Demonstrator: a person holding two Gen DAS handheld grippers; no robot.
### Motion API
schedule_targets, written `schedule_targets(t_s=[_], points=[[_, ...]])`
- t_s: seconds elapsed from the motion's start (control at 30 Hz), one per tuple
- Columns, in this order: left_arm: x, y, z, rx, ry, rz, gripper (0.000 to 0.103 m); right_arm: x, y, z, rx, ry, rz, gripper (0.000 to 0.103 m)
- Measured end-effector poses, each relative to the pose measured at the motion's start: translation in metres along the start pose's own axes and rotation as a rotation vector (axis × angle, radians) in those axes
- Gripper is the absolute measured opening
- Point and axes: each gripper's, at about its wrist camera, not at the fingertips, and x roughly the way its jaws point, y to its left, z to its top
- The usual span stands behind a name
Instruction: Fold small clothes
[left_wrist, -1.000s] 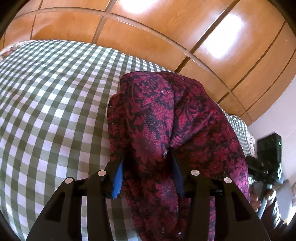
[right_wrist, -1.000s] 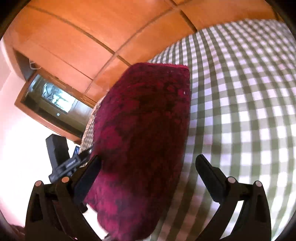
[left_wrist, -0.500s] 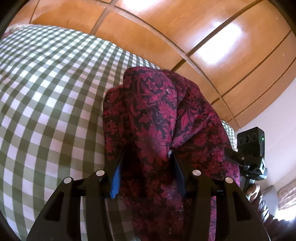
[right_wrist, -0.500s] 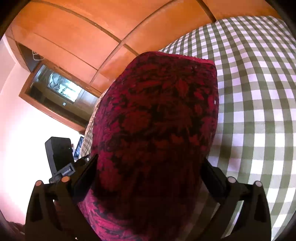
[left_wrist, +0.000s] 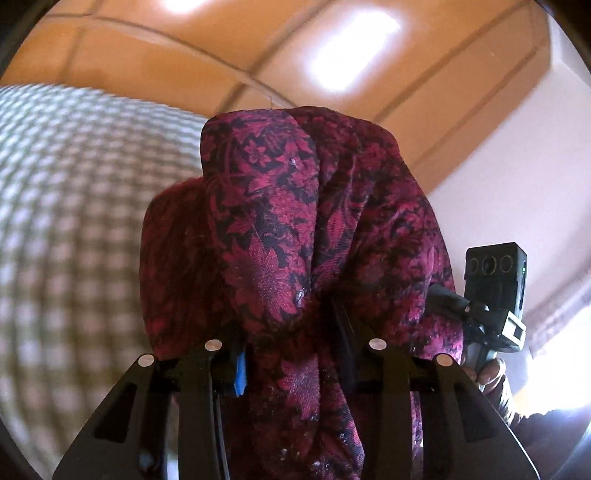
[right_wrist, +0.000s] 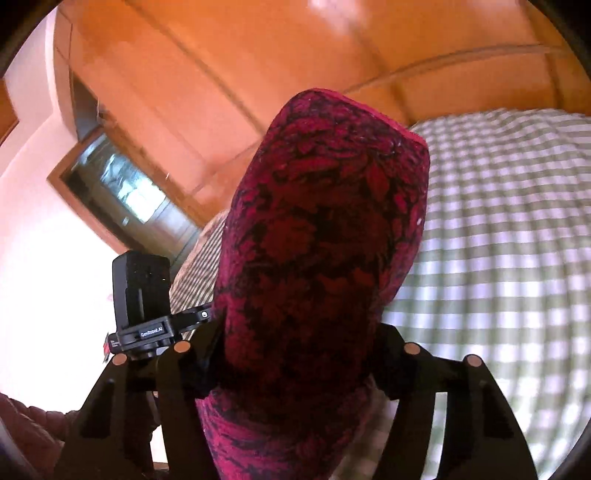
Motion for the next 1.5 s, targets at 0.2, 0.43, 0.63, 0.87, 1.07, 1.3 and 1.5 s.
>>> schedule_targets(t_s=[0.2,0.43,0.63,0.87,1.07,1.3,1.5], points=[[0.098,-0.081,0.042,0.142,0.098,-0.08,0.035,-0.085,-0.046,-0.001,0.064,-0.157,-0.149,0.06],[0.215,-0.155,0.06,0.25,0.226,-0.063,0.035,-0.14,-0.126,-0.025,0.217,-0.254,-0.426,0.06],[0.259,-0.168,0.041,0.289,0.273,0.045,0.037,-0.15,-0.158,-0.056,0.308,-0.245,-0.516,0.074],[0.217,-0.158,0.01,0.339,0.204,0.153,0.034,-0.176,-0.121,-0.042,0.181,-0.296,-0.543,0.073],[0.196,-0.146,0.005,0.328,0.162,0.241,0.032,-0.12,-0.116,-0.035,0.153,-0.17,-0.495,0.066],[0.179,-0.121,0.002,0.24,0.178,0.307,0.031,-0.082,-0.113,-0.032,0.124,-0.181,-0.574,0.075],[0.187,-0.146,-0.006,0.316,0.156,0.405,0.031,-0.112,-0.098,-0.024,0.101,-0.225,-0.627,0.081]])
